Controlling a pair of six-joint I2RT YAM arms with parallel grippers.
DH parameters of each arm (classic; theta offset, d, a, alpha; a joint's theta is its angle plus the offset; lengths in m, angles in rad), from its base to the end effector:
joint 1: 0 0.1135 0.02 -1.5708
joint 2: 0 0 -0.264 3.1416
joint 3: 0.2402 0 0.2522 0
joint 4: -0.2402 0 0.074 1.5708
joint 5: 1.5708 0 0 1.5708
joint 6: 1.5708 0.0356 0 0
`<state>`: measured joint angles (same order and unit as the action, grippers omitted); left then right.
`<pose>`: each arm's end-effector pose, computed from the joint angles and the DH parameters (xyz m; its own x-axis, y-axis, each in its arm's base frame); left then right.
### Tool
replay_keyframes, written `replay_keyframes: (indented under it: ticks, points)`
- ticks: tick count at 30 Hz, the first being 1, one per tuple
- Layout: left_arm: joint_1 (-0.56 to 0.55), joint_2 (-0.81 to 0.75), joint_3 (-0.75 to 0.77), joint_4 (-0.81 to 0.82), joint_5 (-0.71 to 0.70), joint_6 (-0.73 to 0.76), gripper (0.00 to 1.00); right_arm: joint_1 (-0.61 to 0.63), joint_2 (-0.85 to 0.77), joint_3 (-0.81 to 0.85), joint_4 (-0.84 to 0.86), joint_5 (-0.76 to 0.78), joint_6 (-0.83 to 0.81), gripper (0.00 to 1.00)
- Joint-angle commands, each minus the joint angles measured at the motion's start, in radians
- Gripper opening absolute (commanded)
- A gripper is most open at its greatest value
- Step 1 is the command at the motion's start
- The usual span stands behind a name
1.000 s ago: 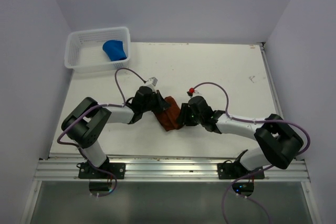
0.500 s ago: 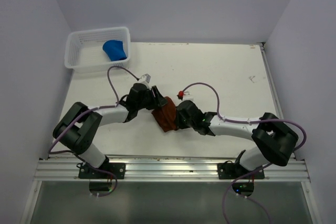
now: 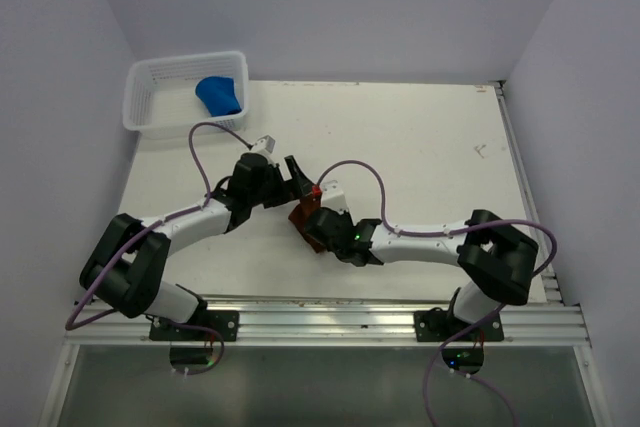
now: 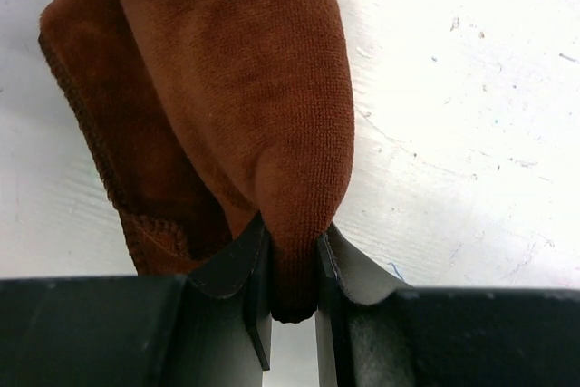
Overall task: Roll the towels
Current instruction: Roll the towel
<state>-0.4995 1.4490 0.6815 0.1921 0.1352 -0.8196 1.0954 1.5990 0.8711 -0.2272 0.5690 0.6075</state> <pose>0.2589 -0.1467 0.1892 -0.7455 -0.4182 -0.5190 0.0426 0.7472 -0.6632 0.1591 0.2671 0.1743 -0.6531 -0.2179 -0.7253 -0.2848 0.9581 -0.0315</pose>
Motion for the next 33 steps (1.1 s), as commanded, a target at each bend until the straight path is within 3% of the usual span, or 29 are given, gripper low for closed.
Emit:
replay_keyframes:
  ticks: [1,13,19,21,26,27,29,32,33]
  points:
    - [0.001,-0.038,0.013,-0.019,0.058,-0.007,1.00,0.067,0.051,0.069,-0.060,0.164,-0.035,0.00]
    - [-0.005,-0.042,-0.036,-0.106,0.058,0.022,1.00,0.247,0.260,0.258,-0.221,0.429,-0.081,0.00]
    - [-0.010,-0.049,-0.062,-0.121,0.012,0.042,0.95,0.271,0.283,0.278,-0.224,0.430,-0.078,0.00]
    - [-0.011,-0.044,-0.066,-0.125,0.003,0.056,0.84,0.277,0.285,0.278,-0.228,0.443,-0.086,0.00]
    - [-0.013,-0.019,-0.097,-0.096,0.003,0.054,0.69,0.297,0.294,0.282,-0.233,0.454,-0.097,0.00]
    - [-0.013,-0.013,-0.100,-0.091,0.004,0.053,0.60,0.299,0.297,0.281,-0.232,0.451,-0.100,0.00]
    - [-0.016,-0.006,-0.112,-0.076,0.000,0.046,0.50,0.301,0.297,0.281,-0.225,0.437,-0.101,0.00]
    - [-0.016,-0.006,-0.125,-0.059,-0.006,0.040,0.33,0.302,0.276,0.273,-0.218,0.405,-0.094,0.11]
    - [-0.016,-0.006,-0.128,-0.053,-0.006,0.039,0.23,0.301,0.265,0.270,-0.213,0.387,-0.092,0.15]
